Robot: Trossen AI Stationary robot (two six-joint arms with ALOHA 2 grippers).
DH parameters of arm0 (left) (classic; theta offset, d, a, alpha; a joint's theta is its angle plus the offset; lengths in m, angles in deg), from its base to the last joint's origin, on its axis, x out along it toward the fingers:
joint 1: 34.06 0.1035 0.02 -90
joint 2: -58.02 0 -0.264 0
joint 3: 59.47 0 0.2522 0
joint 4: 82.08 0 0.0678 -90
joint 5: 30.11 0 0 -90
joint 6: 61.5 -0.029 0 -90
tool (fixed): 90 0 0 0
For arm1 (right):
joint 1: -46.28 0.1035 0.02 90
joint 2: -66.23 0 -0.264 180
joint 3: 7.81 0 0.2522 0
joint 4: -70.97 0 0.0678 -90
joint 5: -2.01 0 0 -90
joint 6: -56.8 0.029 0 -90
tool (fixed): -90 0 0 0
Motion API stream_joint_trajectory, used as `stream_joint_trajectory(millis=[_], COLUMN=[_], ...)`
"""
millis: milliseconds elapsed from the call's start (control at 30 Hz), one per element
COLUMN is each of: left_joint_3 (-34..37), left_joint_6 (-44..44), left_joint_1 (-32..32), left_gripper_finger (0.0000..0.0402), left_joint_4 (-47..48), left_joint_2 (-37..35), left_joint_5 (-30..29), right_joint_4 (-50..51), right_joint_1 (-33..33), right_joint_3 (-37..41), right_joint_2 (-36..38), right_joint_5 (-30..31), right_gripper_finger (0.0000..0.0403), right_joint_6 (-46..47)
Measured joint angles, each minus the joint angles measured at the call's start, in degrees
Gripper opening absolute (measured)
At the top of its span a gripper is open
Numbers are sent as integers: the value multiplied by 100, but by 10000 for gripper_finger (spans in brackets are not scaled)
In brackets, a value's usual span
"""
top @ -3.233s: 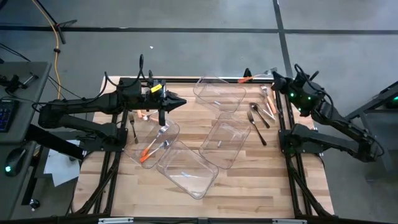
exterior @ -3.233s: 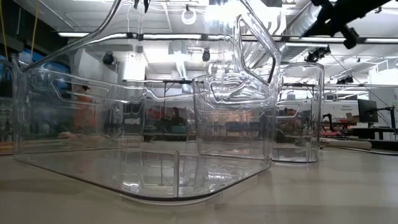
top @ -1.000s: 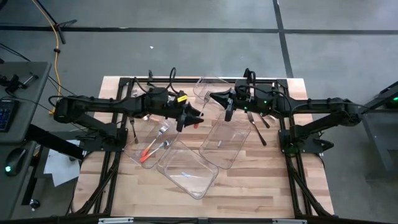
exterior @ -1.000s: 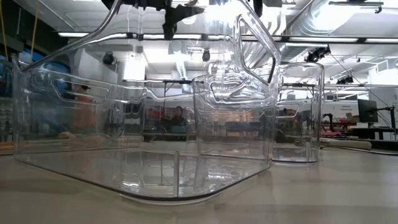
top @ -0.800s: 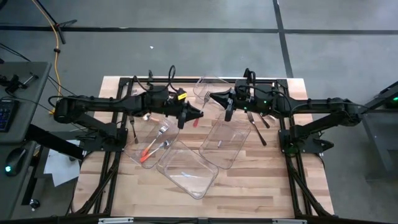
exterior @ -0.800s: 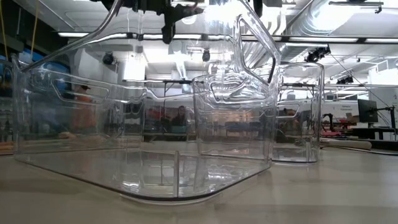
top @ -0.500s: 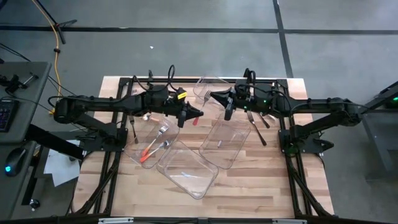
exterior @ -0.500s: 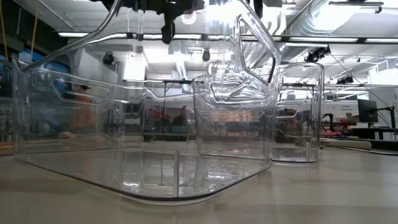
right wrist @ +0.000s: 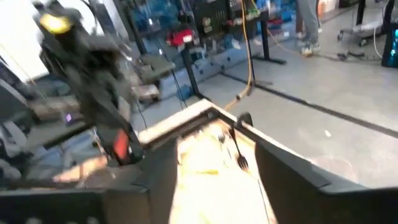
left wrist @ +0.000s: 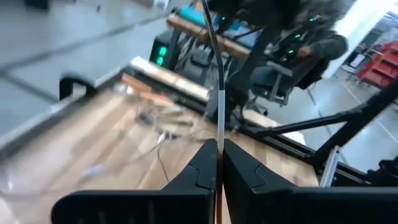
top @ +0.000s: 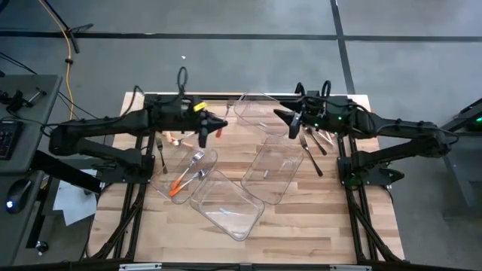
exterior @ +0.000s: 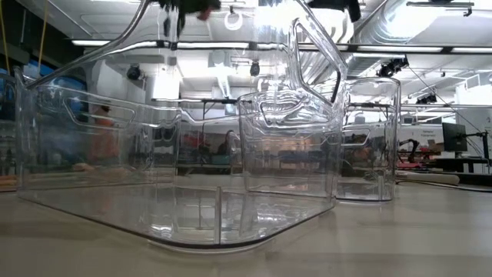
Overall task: Sort silverware by color (type)
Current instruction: Put the orange fork into the middle left transparent bin
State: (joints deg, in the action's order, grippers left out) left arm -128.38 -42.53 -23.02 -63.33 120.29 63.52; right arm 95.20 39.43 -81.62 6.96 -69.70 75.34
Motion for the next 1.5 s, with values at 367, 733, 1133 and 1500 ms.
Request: stream_joint_trajectory(millis=[367,733,1133,1500], left_joint_3=[1198,579,1507,1613], left_joint_6=[649,3466,4791,4766], left_joint_1=[-1514,-2342,-2565,-2563], left_gripper_finger=[1,0,0,0], left_joint_4=[-49,4704,5024,4492], left_joint_2=[-1110,-1271,-249,520], left_joint_5=[-1834,-2100,-1293,-1308], right_joint_4=[486,560,607,624], right_joint_1=[28,26,19,9], right_joint_3=[2,2,3,4], right_joint_2=[-19,-35,-37,-41], right_joint_5=[-58,-71,-69,-53], right_gripper_finger=[249,249,249,249], right_joint_6=[203,214,258,244])
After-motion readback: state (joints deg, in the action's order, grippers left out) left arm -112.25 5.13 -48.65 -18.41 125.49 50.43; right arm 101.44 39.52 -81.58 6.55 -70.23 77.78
